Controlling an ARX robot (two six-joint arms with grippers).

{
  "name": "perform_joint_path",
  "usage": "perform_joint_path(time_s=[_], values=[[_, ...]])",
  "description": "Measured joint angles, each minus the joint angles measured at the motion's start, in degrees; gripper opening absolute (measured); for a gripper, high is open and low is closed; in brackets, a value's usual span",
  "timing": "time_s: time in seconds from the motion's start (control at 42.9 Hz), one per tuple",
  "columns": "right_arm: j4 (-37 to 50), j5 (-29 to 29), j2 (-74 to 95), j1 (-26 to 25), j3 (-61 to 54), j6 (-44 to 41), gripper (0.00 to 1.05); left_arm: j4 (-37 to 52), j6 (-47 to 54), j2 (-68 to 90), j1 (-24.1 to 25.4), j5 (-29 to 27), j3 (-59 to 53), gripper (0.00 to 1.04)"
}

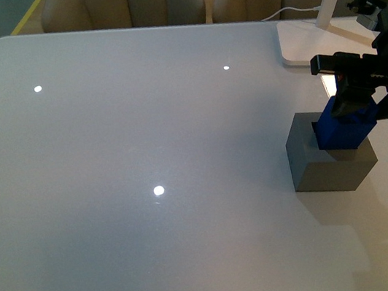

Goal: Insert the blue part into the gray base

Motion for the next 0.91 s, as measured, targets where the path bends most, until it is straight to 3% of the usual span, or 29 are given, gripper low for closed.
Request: perform_joint_path(time_s=[0.28, 0.63, 0.793, 0.91], values=[[0.17, 0.22, 0.81, 0.20, 0.28, 0.00, 0.45, 0.00, 0.00, 0.00, 0.00, 0.00, 0.00, 0.97], [-0.42, -1.44, 0.02, 0.22, 0.48, 0.11, 0.97, 0.00, 0.00, -0.02, 0.00, 0.00, 0.00, 0.97], [-0.24, -3.65, -5.31, -0.11, -0.77, 0.33, 0.96, 0.00, 0.00, 0.00, 0.00, 0.00, 0.00, 0.97], [3.98, -1.20, -17.92, -0.57, -7.06, -1.36, 0.96, 0.00, 0.00, -0.02, 0.00, 0.00, 0.00, 0.97]])
